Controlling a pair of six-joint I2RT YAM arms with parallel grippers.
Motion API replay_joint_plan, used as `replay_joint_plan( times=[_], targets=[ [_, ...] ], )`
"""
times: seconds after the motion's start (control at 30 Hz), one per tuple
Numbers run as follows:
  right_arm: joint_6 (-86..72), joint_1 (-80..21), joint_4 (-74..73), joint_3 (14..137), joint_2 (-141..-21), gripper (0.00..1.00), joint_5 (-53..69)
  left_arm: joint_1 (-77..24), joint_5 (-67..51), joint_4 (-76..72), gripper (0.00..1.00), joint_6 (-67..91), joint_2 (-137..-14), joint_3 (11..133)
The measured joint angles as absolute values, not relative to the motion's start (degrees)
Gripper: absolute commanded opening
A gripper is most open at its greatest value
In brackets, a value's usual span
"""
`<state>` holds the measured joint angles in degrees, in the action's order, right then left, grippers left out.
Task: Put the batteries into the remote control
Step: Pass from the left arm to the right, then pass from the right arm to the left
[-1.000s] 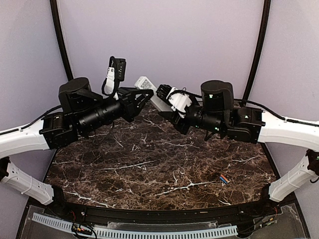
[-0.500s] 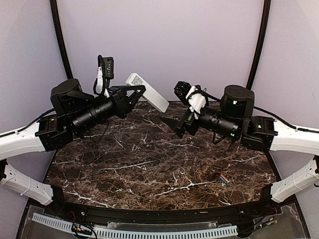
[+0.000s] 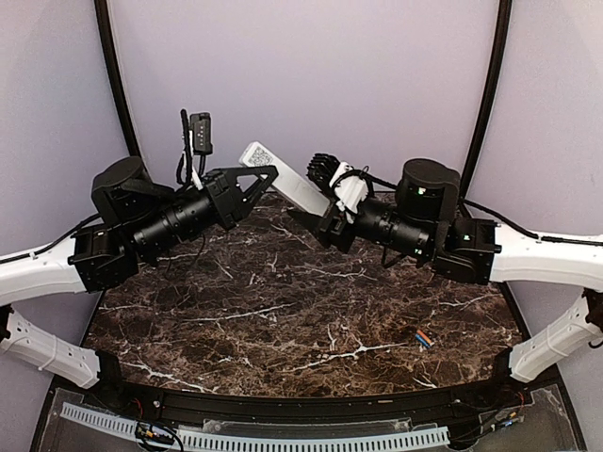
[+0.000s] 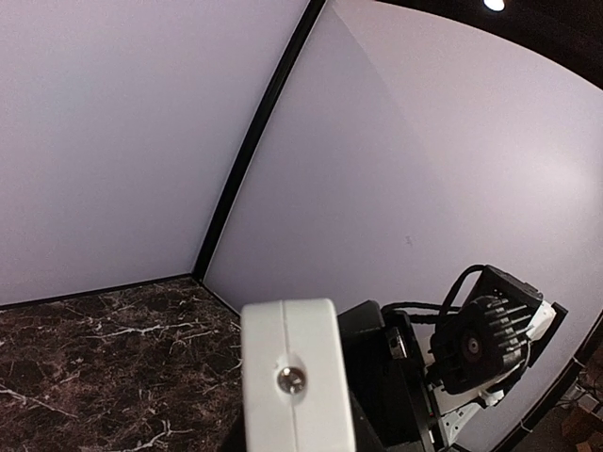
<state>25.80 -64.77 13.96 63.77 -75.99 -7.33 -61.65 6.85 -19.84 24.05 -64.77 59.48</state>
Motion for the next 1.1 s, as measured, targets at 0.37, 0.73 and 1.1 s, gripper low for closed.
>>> replay_joint_plan(
  times=[0.37, 0.73, 1.1],
  targets=[
    [27.03, -64.79, 11.4, 64.97, -76.62, 0.0, -5.15, -61.65, 6.17, -22.7, 0.36, 25.98, -64.16, 56.97],
    [26.2, -57.82, -17.52, 75.57, -72.4, 0.0, 9.47, -61.76, 5.5, -10.72, 0.84, 1.85, -55.09, 56.97],
    [30.63, -57.21, -40.8, 79.96, -72.86, 0.0, 14.48, -62.28, -4.34, 19.81, 0.92, -26.11, -63.83, 68.29]
  ],
)
